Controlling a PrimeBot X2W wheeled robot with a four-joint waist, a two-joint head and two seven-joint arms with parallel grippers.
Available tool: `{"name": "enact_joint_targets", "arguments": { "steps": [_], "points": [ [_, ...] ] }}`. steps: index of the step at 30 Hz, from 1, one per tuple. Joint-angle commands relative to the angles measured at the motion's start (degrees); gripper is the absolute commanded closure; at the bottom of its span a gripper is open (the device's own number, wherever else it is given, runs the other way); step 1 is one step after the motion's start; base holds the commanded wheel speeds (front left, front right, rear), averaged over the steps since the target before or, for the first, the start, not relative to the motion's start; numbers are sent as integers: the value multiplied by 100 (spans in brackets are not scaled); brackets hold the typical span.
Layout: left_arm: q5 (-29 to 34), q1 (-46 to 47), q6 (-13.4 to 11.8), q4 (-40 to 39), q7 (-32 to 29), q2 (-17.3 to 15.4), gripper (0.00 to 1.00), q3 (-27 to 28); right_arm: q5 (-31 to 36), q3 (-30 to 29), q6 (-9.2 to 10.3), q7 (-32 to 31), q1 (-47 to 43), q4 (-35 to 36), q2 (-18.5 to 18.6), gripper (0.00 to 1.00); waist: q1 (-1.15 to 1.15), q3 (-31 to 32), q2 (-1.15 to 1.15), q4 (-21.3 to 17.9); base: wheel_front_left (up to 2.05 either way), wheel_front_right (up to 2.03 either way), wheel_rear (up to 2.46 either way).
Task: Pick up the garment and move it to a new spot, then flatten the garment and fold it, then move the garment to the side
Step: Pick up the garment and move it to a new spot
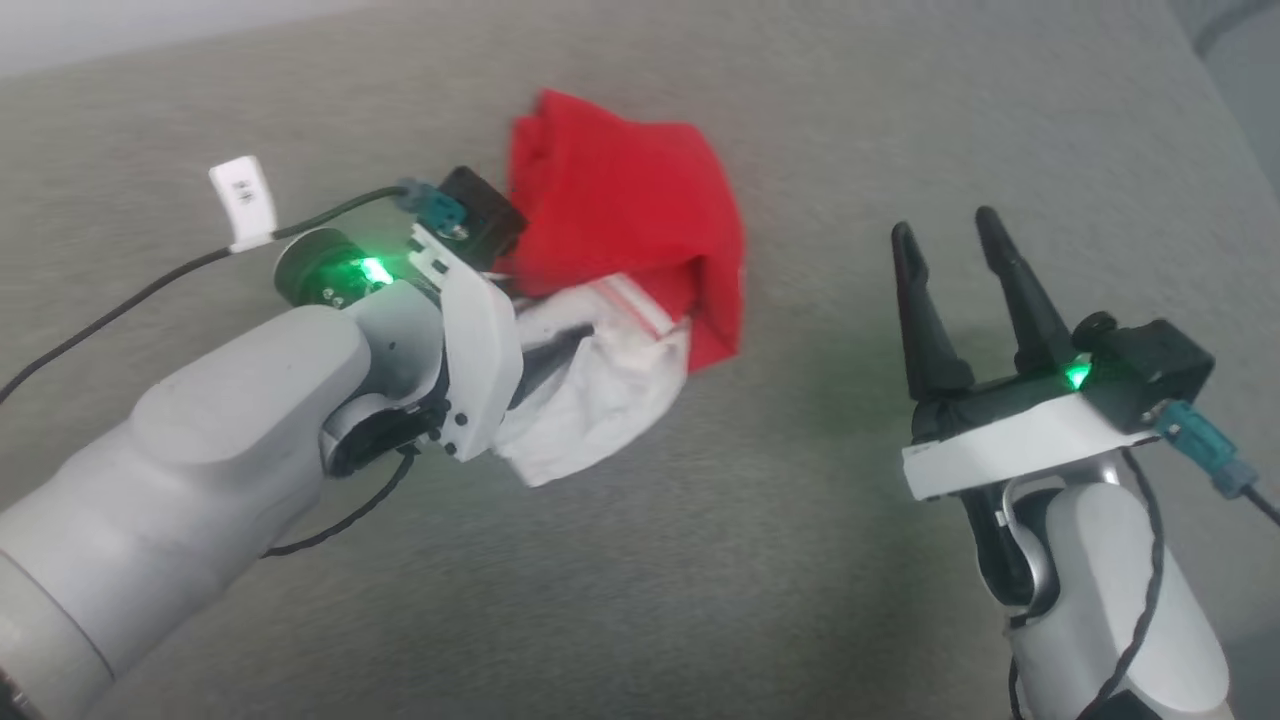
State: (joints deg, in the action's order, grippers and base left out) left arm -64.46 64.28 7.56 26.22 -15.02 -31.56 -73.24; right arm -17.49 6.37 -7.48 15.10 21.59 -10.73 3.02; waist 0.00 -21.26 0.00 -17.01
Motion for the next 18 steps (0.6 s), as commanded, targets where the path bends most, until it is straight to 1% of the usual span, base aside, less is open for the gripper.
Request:
{"name": "enact_joint_targets", "arguments": {
  "steps": [1,6,10,18],
  "points": [
    [-82,-85,-20,-19,163,4,0,-3,91,-1,-1,7,-50,-28,-10,0,0,381,0,420,0,0,0],
    [-490,-341,-15,-156,925,28,0,66,364,-51,-1,7,-158,-198,-9,0,0,787,0,929,0,0,0],
    [-675,-749,-15,-33,1587,-9,0,125,549,-127,-1,7,-296,-325,-6,0,0,1035,0,1261,0,0,0],
    [-1316,-1935,-15,513,2722,15,0,305,709,-328,-1,7,-768,-567,298,0,0,1507,0,1805,0,0,0]
  ]
}}
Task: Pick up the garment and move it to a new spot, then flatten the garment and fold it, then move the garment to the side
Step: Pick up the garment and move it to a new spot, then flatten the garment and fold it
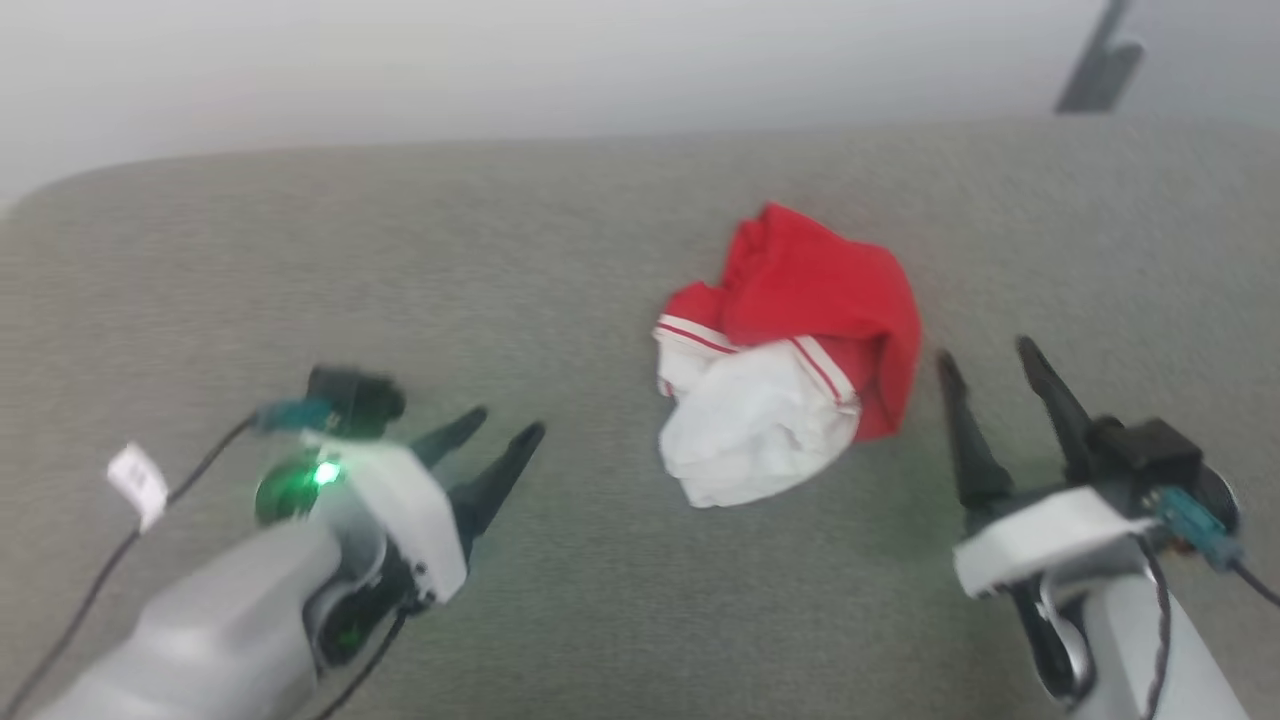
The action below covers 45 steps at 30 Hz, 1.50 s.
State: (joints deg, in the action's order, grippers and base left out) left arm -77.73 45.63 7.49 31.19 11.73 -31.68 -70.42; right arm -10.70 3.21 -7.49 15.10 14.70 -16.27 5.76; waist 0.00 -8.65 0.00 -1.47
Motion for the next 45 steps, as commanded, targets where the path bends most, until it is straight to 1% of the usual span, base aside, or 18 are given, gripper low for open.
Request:
{"name": "enact_joint_targets", "arguments": {
  "steps": [1,5,7,11,15,18,21,23,24,26,27,29,32,34,39,45],
  "points": [
    [-77,-203,-7,94,143,15,0,97,20,-60,0,7,-161,-21,62,0,0,299,0,313,0,0,0],
    [-216,-712,-7,347,335,16,0,519,22,-267,0,7,-450,-27,169,0,0,478,0,536,0,0,0],
    [-154,-948,-7,351,356,10,0,1070,27,-360,0,7,-584,-9,206,0,0,545,0,603,0,0,0],
    [406,-1749,-7,281,349,-27,0,2347,47,-513,0,7,-799,30,231,0,0,686,0,676,0,0,0],
    [1261,-2483,-7,52,351,-4,0,3438,54,-588,0,7,-946,59,269,0,0,797,0,664,0,0,0],
    [2052,-2994,-119,-255,351,60,0,4197,47,-620,0,7,-1004,76,300,0,0,855,0,613,0,0,0],
    [2947,-3495,-298,-744,351,182,0,4928,24,-657,0,7,-1021,113,319,0,0,882,0,552,0,0,0],
    [3535,-3817,-459,-1132,351,332,0,5426,-2,-666,0,7,-994,154,317,0,0,883,0,501,0,0,0],
    [4158,-4147,-556,-1531,352,501,0,5822,-18,-654,0,7,-925,205,321,0,0,879,0,455,0,0,0],
    [4589,-4415,-573,-1834,351,734,0,6161,-38,-625,0,7,-849,269,306,0,0,878,0,426,0,0,0],
    [4589,-4415,-573,-1834,351,734,0,6161,-38,-625,0,7,-849,269,306,0,0,878,0,426,0,0,0],
    [5032,-4600,-550,-2103,351,863,0,6457,-19,-589,0,7,-820,336,292,0,0,881,0,402,0,0,0],
    [5422,-4822,-450,-2362,351,1178,0,6809,-54,-555,0,-12,-783,421,267,0,0,871,0,382,0,0,0],
    [5620,-4916,-377,-2406,351,1321,0,6973,-54,-523,0,-22,-801,420,257,0,0,859,0,384,0,0,0],
    [5929,-4989,-195,-2311,351,1618,0,7217,15,-445,0,-34,-854,329,270,0,0,823,0,389,0,0,0],
    [6127,-4948,-64,-2295,351,1812,0,7406,42,-375,0,-31,-780,309,290,0,0,796,0,390,0,0,0]
  ]
}}
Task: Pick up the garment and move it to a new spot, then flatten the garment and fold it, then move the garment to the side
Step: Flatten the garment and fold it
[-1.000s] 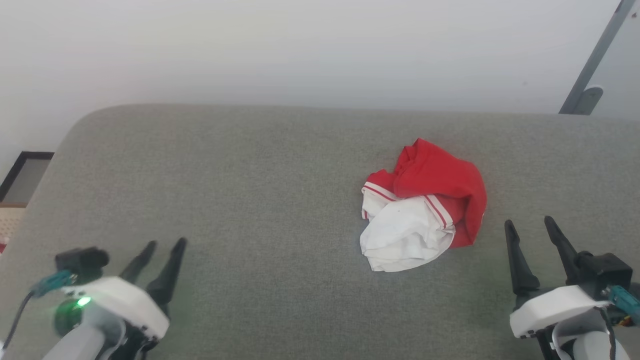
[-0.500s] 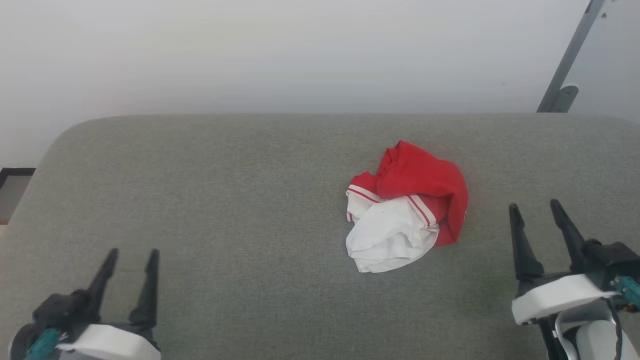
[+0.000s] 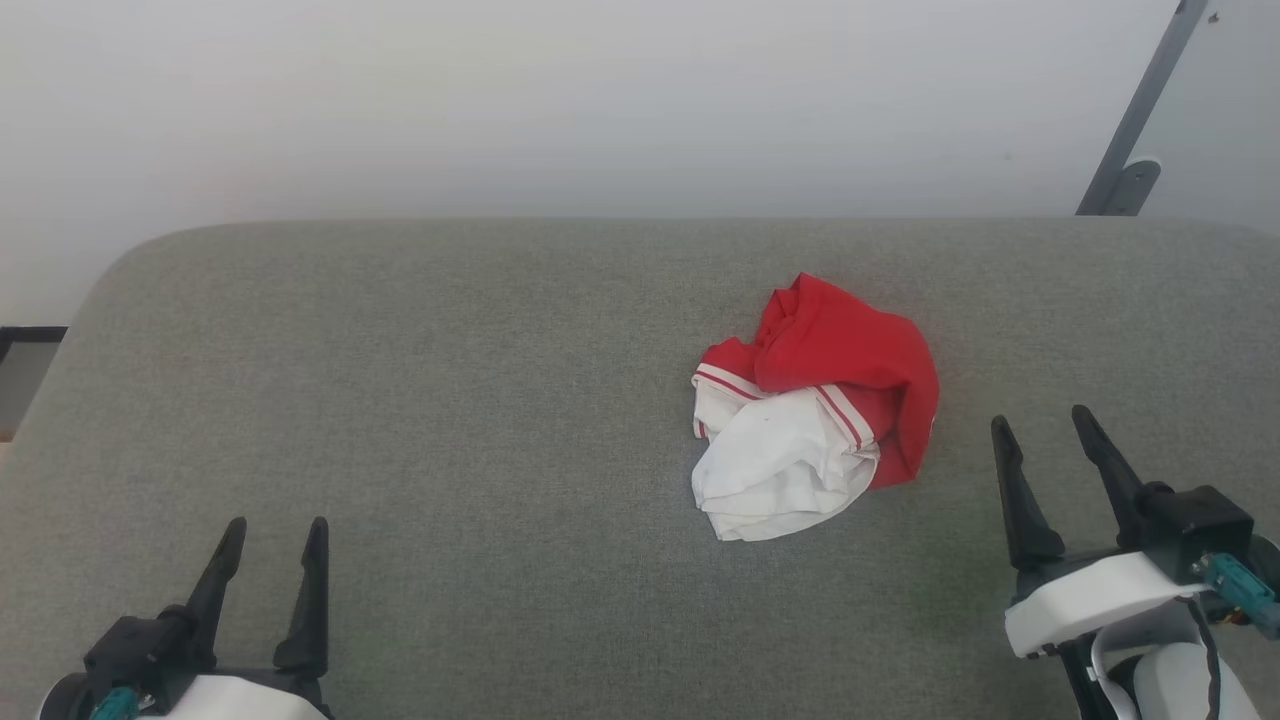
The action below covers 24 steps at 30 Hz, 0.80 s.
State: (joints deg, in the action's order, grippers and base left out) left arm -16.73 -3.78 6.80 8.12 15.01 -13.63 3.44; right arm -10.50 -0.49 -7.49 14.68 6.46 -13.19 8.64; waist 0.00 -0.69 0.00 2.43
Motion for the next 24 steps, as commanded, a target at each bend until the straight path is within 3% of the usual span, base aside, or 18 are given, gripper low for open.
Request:
{"name": "enact_joint_targets", "arguments": {
  "steps": [1,9,12,16,19,24],
  "points": [
    [50,0,16,10,23,29,0,39,30,14,0,8,62,0,10,0,0,-1,0,-1,0,0,0],
    [187,41,59,-38,23,157,0,115,64,247,0,-117,186,24,120,0,0,-120,0,7,0,0,0],
    [200,83,66,-90,23,235,0,141,102,641,0,-452,327,66,352,0,0,-278,0,11,0,0,0],
    [169,188,70,-59,23,336,0,105,-118,1868,0,-1313,665,245,1071,0,0,-503,0,60,0,0,0],
    [145,279,72,-1,23,426,0,11,-510,2894,1,-2220,1053,529,1791,0,0,-652,0,121,0,0,0],
    [72,506,72,65,23,600,0,-169,-1371,4115,1,-3422,1854,1131,2775,0,0,-937,0,295,0,0,0]
  ]
}}
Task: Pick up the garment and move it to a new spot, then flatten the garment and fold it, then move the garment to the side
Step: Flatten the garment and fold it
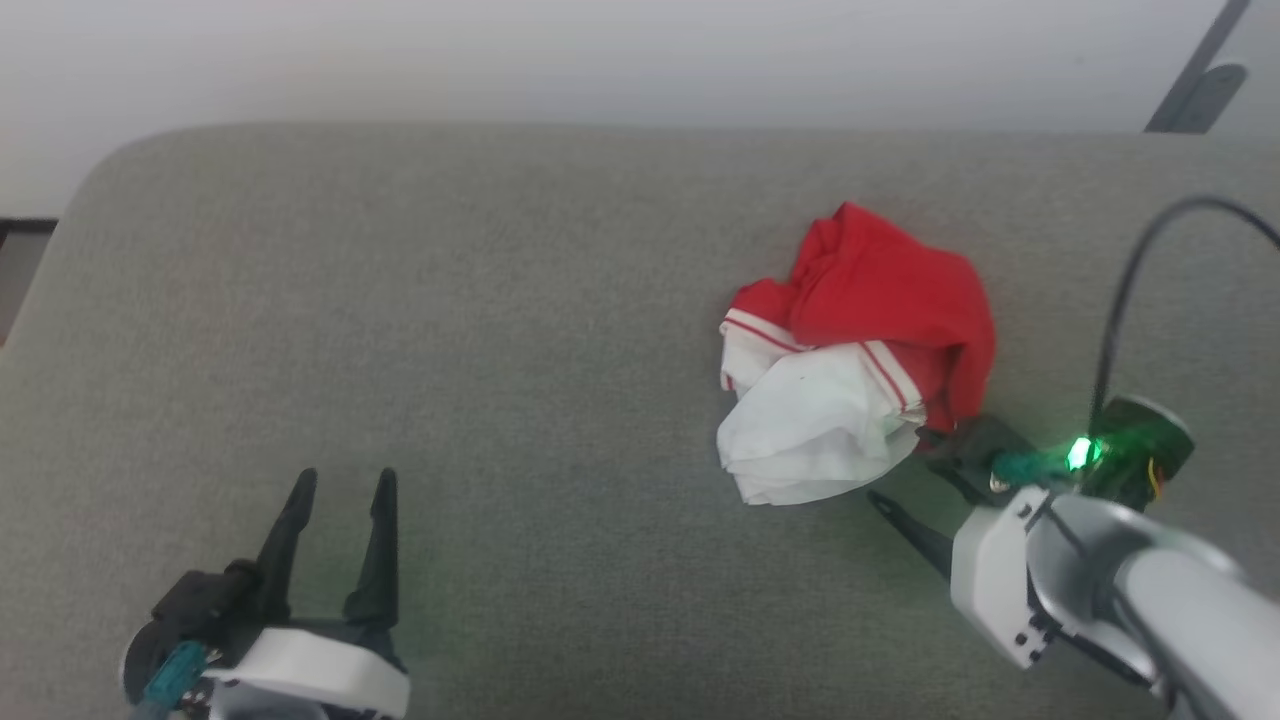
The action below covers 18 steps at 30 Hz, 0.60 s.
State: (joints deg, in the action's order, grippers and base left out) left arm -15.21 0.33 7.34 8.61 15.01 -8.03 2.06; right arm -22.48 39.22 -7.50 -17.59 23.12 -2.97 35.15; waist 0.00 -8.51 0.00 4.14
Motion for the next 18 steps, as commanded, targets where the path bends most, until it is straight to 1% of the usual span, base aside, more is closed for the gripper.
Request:
{"name": "enact_joint_targets", "arguments": {
  "steps": [1,2,4,7,15,17,18],
  "points": [
    [-85,140,17,28,23,75,0,-63,-314,325,2,-390,354,209,249,0,0,-219,0,159,0,0,0],
    [-85,140,17,28,23,75,0,-63,-314,325,2,-390,354,209,249,0,0,-219,0,159,0,0,0],
    [-106,228,17,63,23,135,0,-113,-502,648,2,-676,670,356,461,0,0,-342,0,241,0,0,0],
    [-148,350,17,125,23,225,0,-198,-661,979,2,-921,1111,442,627,0,0,-517,0,354,0,0,0],
    [-261,595,17,226,23,380,0,-344,-697,1878,2,-1148,1942,239,809,0,0,-816,0,570,0,0,0],
    [-299,624,17,249,23,402,0,-362,-760,2061,2,-1097,2074,213,845,0,0,-845,0,598,0,0,0],
    [-310,635,16,262,23,408,0,-361,-784,2088,2,-1062,2123,172,865,48,0,-853,0,603,0,0,0]
  ]
}}
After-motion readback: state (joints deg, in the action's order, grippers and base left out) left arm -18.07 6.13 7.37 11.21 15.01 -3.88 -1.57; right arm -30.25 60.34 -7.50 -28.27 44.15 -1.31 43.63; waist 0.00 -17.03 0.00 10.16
